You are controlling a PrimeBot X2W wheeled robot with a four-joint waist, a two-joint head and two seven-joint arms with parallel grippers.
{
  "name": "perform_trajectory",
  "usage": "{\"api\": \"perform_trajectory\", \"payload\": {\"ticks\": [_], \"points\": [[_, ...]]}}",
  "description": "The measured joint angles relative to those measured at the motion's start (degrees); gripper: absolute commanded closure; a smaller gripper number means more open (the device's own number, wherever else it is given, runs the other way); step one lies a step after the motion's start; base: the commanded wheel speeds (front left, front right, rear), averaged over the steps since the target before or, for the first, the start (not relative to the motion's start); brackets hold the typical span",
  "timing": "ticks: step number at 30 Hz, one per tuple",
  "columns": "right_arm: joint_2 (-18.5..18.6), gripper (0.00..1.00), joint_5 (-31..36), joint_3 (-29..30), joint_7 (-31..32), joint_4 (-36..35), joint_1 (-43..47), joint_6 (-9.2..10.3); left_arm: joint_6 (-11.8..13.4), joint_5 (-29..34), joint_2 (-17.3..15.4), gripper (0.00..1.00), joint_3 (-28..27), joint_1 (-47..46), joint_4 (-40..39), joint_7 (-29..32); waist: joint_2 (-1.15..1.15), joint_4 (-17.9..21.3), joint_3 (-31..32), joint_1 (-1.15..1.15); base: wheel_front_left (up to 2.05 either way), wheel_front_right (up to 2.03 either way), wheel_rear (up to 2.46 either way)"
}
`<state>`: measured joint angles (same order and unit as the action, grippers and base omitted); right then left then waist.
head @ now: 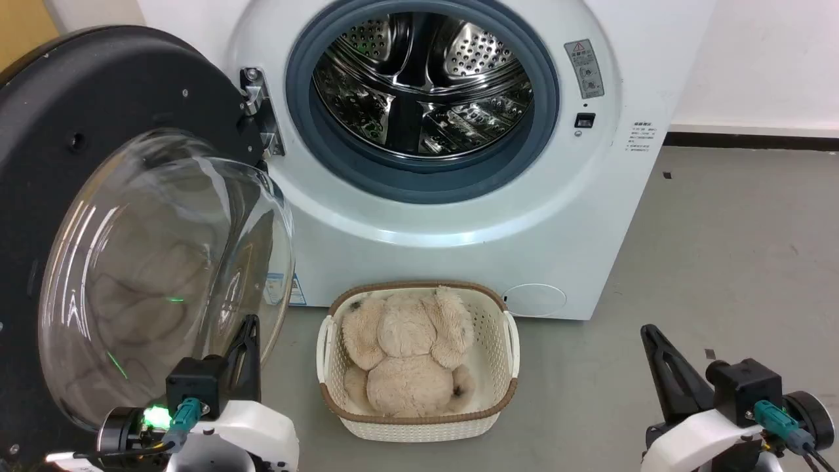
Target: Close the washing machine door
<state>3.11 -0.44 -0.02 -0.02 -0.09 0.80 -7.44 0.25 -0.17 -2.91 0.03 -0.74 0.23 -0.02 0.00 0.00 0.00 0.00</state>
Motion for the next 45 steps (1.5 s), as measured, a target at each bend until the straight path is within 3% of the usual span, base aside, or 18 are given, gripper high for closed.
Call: {"api": "perform_trajectory", "payload": {"ticks": [24,25,37,38,39,45], "points": [[0.0,1.0,0.0,0.0,0.0,0.0,0.0,0.0,0.0,0.0,0.0,1.0,0.0,0.03,0.0,0.0,0.0,0.0,0.0,0.0,0.0,0.0,0.0],[0.0,0.0,-0.02,0.02,-0.01,-0.01,0.02,0.0,0.02,-0.01,0.0,0.0,0.03,0.02,0.02,0.0,0.0,0.0,0.0,0.0,0.0,0.0,0.0],[0.0,0.0,-0.64,0.62,-0.62,-0.03,0.03,0.0,1.19,0.0,0.0,0.0,0.82,0.01,0.05,-0.63,0.0,-0.12,-0.14,0.0,0.0,0.0,0.0],[0.0,0.0,-0.65,0.68,-0.67,-0.04,0.03,0.0,1.35,0.0,0.0,0.24,0.91,0.01,0.04,-0.66,0.0,-0.16,-0.16,0.0,0.0,0.0,0.0],[0.0,0.0,-0.67,0.78,-0.74,-0.04,0.03,0.0,1.51,0.0,0.0,1.0,1.03,0.01,0.02,-0.86,0.0,-0.21,-0.19,0.0,0.0,0.0,0.0],[0.0,0.0,-1.21,1.35,-1.68,-0.13,0.04,0.0,2.14,-0.01,-0.08,1.0,1.55,-0.4,-0.75,-1.63,0.0,-0.76,-0.34,0.0,0.0,0.0,0.0]]}}
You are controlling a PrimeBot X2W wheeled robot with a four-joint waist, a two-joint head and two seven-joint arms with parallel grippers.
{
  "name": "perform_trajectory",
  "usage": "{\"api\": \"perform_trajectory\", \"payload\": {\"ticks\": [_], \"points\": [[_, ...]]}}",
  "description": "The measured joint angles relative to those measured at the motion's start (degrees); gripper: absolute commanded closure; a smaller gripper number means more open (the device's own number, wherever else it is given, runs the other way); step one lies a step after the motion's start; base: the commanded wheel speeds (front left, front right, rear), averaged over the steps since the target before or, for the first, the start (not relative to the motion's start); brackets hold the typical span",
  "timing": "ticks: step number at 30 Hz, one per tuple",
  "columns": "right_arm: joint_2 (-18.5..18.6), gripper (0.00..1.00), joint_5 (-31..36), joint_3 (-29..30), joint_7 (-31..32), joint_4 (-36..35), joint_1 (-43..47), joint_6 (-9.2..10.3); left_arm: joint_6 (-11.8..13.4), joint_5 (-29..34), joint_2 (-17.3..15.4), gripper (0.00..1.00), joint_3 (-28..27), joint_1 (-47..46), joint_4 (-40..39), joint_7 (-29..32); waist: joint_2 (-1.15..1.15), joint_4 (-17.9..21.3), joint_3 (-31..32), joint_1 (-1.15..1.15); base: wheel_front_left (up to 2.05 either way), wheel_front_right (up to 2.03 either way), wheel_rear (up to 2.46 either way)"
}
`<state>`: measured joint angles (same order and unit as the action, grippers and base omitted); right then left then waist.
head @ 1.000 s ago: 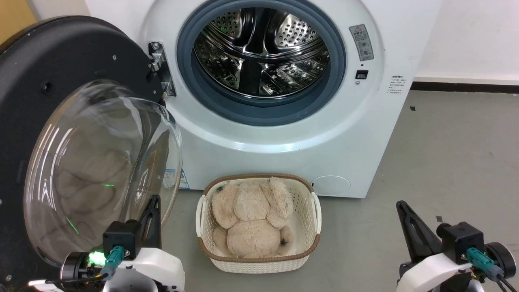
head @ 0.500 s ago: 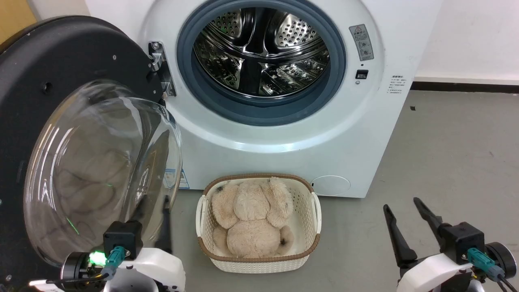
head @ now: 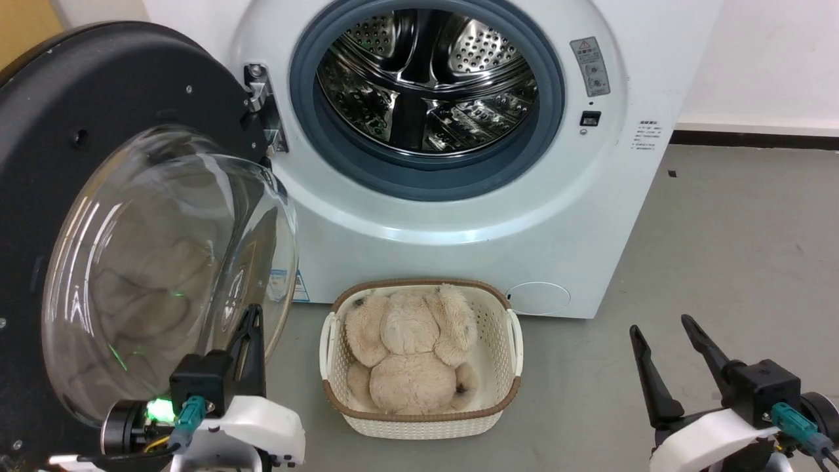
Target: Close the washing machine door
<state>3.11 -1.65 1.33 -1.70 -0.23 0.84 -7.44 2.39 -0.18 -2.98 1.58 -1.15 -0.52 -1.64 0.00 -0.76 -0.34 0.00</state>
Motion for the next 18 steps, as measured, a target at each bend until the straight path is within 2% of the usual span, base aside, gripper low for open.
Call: {"api": "perform_trajectory", "payload": {"ticks": [10,18], "points": [[0.0,0.0,-0.71,0.78,-1.03,-0.29,-0.01,0.0,-0.11,-1.41,-0.1,1.0,-0.46,-3.46,-3.85,-1.19,0.0,-1.86,-0.66,0.0,0.0,0.0,0.0],[0.0,0.0,-1.48,1.62,-2.03,-0.37,-0.01,0.0,-2.19,-3.05,-0.07,1.0,-2.81,-8.34,-7.38,-2.03,0.0,-4.24,-1.26,0.0,0.0,0.0,0.0]]}}
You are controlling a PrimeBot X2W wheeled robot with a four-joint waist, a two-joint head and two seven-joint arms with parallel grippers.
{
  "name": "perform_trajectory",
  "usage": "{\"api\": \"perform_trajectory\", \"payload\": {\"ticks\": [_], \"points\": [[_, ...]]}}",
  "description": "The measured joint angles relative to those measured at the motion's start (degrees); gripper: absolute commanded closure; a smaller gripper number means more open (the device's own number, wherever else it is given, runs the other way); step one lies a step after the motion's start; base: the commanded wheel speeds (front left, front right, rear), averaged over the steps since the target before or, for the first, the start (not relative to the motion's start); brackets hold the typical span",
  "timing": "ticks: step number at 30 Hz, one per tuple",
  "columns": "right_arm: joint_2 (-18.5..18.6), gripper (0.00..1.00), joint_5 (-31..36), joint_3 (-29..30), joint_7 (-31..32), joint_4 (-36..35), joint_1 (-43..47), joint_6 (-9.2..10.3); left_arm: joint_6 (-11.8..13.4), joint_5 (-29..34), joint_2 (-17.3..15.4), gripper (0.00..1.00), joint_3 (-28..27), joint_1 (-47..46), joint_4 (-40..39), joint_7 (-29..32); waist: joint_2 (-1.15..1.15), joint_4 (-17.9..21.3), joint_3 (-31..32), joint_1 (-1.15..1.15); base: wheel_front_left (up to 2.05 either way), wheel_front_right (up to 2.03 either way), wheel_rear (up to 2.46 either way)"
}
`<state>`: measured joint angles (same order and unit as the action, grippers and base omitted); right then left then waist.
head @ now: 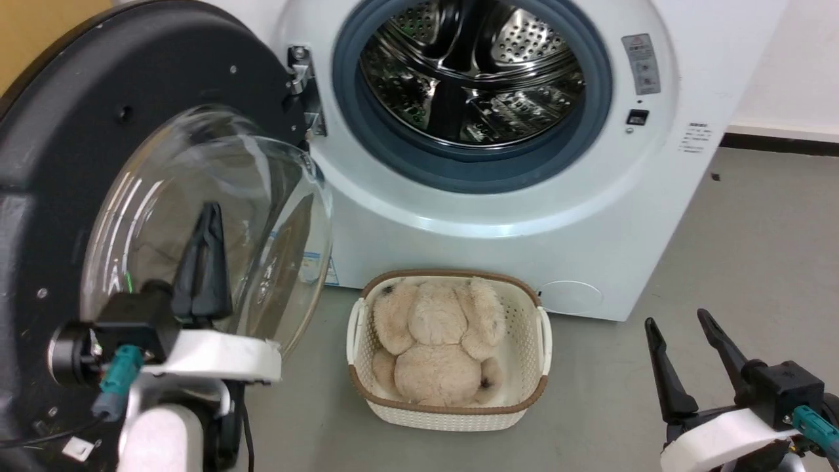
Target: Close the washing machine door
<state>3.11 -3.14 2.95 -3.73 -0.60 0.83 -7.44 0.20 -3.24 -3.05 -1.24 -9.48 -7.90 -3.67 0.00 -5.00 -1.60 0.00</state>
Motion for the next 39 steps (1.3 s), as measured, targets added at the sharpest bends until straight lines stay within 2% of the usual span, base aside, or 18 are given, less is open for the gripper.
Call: {"api": "perform_trajectory", "payload": {"ticks": [11,25,33,39], "points": [[0.0,0.0,-1.04,1.05,-1.37,-0.01,0.0,0.0,-2.12,-2.11,-0.27,1.0,-4.7,-7.17,-3.38,-1.48,0.0,-4.22,-0.57,0.0,0.0,0.0,0.0],[0.0,0.0,-2.01,1.94,-3.0,0.02,0.0,0.0,-3.2,-11.96,-3.63,1.0,-16.02,-11.97,-2.26,-2.63,0.0,-9.65,-0.88,0.0,0.0,0.0,0.0],[0.0,0.0,-2.03,2.36,-3.97,0.02,-0.02,0.0,-3.39,-19.04,-5.58,1.0,-24.51,-12.3,3.01,-1.04,0.0,-11.73,-1.77,0.0,0.0,0.0,0.0],[0.0,0.0,-2.2,2.94,-4.55,0.02,-0.18,0.0,-3.79,-26.42,-5.98,1.0,-28.67,-12.29,9.85,3.04,0.0,-13.2,-2.2,0.0,0.0,0.0,0.0]]}}
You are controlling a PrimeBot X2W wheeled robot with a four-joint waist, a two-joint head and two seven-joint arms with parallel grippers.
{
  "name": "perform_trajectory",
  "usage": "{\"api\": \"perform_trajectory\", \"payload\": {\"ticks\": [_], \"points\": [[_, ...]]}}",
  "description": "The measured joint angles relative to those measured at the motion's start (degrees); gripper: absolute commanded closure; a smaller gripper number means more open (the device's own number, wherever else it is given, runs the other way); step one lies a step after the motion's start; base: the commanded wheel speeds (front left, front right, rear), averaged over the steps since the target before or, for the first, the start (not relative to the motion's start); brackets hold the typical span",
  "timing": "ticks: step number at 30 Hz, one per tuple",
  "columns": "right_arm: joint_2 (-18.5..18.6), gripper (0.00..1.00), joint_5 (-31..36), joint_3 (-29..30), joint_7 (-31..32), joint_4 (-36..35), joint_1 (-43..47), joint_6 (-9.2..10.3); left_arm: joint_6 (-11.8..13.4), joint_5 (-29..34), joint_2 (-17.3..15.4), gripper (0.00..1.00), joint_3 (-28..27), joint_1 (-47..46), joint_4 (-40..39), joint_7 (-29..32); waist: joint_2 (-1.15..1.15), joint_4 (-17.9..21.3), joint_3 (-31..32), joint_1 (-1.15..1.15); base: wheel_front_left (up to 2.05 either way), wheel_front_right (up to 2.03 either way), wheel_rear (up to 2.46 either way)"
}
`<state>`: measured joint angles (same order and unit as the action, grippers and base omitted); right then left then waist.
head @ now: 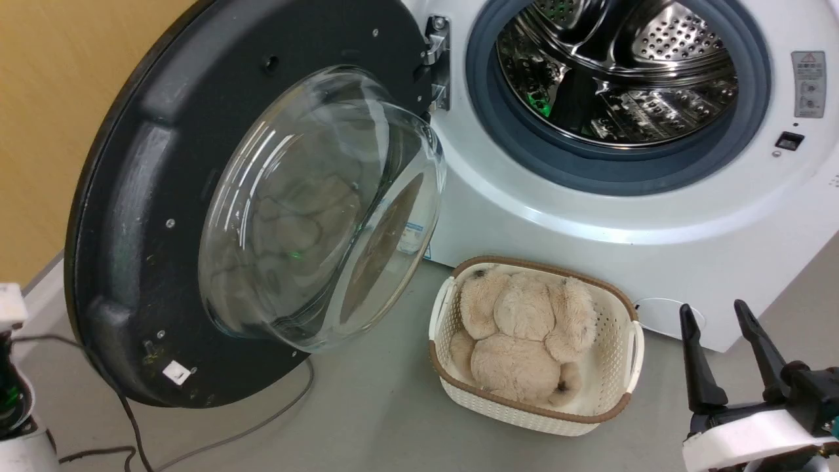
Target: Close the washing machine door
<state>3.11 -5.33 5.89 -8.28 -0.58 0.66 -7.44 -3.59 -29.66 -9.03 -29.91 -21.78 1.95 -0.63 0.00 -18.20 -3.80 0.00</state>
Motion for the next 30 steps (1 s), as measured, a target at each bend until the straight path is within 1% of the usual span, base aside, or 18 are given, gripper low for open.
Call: {"api": "perform_trajectory", "payload": {"ticks": [5,6,11,15,21,26,30], "points": [[0.0,0.0,-0.19,0.91,-0.68,-0.1,-0.01,0.0,-0.23,-8.48,-0.09,1.0,-3.36,0.06,6.58,6.36,0.0,-1.18,-0.43,0.0,0.0,0.0,0.0],[0.0,0.0,-0.2,1.22,-0.97,-0.15,-0.01,0.0,-0.66,-11.31,-0.09,1.0,-3.96,0.2,8.83,8.7,0.0,-1.65,-0.75,0.0,0.0,0.0,0.0],[0.0,0.0,-0.22,1.69,-1.51,-0.21,-0.09,0.0,-0.87,-17.88,0.98,1.0,-3.96,1.66,13.0,12.81,0.0,-2.87,-1.53,0.0,0.0,0.0,0.0],[0.0,0.0,-0.25,1.97,-1.99,-0.34,-0.57,0.0,-1.23,-23.09,2.97,1.0,-2.15,3.54,13.66,15.63,0.0,-3.83,-1.9,0.0,0.0,0.0,0.0],[0.0,0.0,-0.31,2.35,-2.66,-0.49,-0.69,0.0,-1.67,-30.38,4.95,1.0,1.7,7.04,13.94,19.06,0.0,-4.9,-2.52,0.0,0.0,0.0,0.0],[0.0,0.0,-0.32,2.5,-3.16,-0.6,-0.71,0.0,-1.82,-35.57,5.1,1.0,5.11,10.51,14.47,21.43,0.0,-5.6,-2.77,0.0,0.0,0.0,0.0],[0.0,0.0,-0.53,3.04,-3.76,-0.79,-0.71,0.0,-2.13,-40.51,5.49,1.0,8.92,13.52,12.6,24.52,0.0,-6.25,-2.99,0.0,0.0,0.0,0.0]]}}
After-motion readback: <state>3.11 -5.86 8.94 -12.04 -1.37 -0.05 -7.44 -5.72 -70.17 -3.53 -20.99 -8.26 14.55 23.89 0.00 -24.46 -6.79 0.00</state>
